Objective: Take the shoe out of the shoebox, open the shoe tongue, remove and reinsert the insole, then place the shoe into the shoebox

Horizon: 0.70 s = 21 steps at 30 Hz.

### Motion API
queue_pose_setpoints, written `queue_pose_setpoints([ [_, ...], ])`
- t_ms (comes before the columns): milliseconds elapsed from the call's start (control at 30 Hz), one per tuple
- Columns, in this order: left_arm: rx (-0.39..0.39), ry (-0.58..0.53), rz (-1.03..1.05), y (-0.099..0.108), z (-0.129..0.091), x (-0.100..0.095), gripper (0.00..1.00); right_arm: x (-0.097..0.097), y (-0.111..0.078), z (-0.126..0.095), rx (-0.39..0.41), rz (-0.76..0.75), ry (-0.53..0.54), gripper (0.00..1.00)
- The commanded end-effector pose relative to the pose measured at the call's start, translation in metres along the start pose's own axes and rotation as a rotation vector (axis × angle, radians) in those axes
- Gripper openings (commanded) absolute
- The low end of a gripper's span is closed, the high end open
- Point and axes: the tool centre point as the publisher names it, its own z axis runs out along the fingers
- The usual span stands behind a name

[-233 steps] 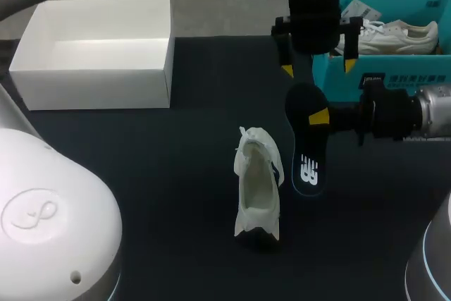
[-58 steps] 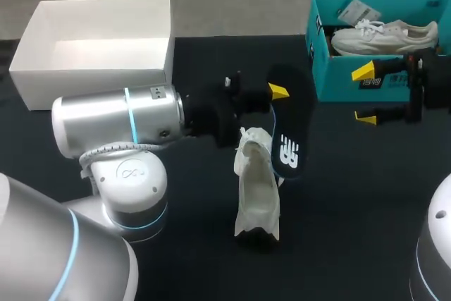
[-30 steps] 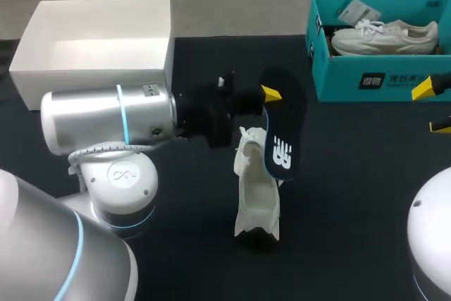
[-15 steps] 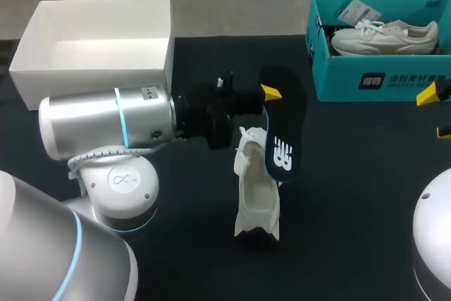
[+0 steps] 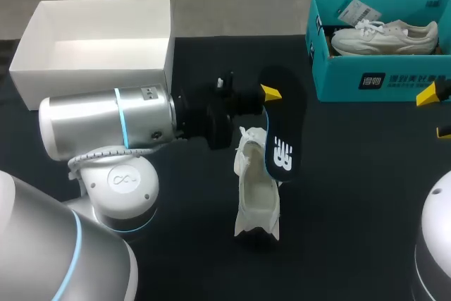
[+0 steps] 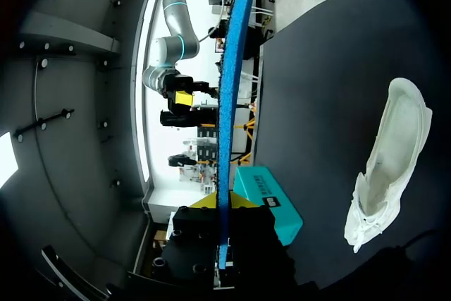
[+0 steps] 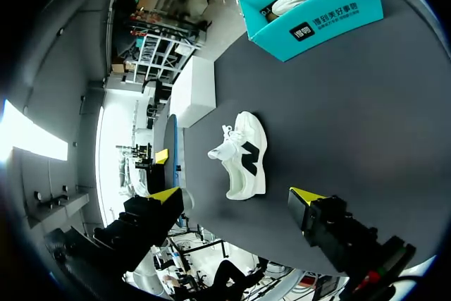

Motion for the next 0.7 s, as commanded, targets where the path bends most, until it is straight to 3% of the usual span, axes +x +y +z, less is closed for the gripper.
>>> queue_pose_setpoints([
  [33,0.037,-0.013,-0.109,-0.021,-0.007,0.009,0.0,0.0,-0.003,-0.001,-0.004,0.001,-0.002,1.0],
  [367,0.1,0.035,-0.392,-0.07,-0.022,0.052,0.0,0.0,-0.003,-0.001,-0.004,0.001,-0.002,1.0],
  [700,0.187,0.006,-0.518,-0.105,-0.042,0.065,0.0,0.0,-0.003,-0.001,-0.004,0.001,-0.002,1.0],
])
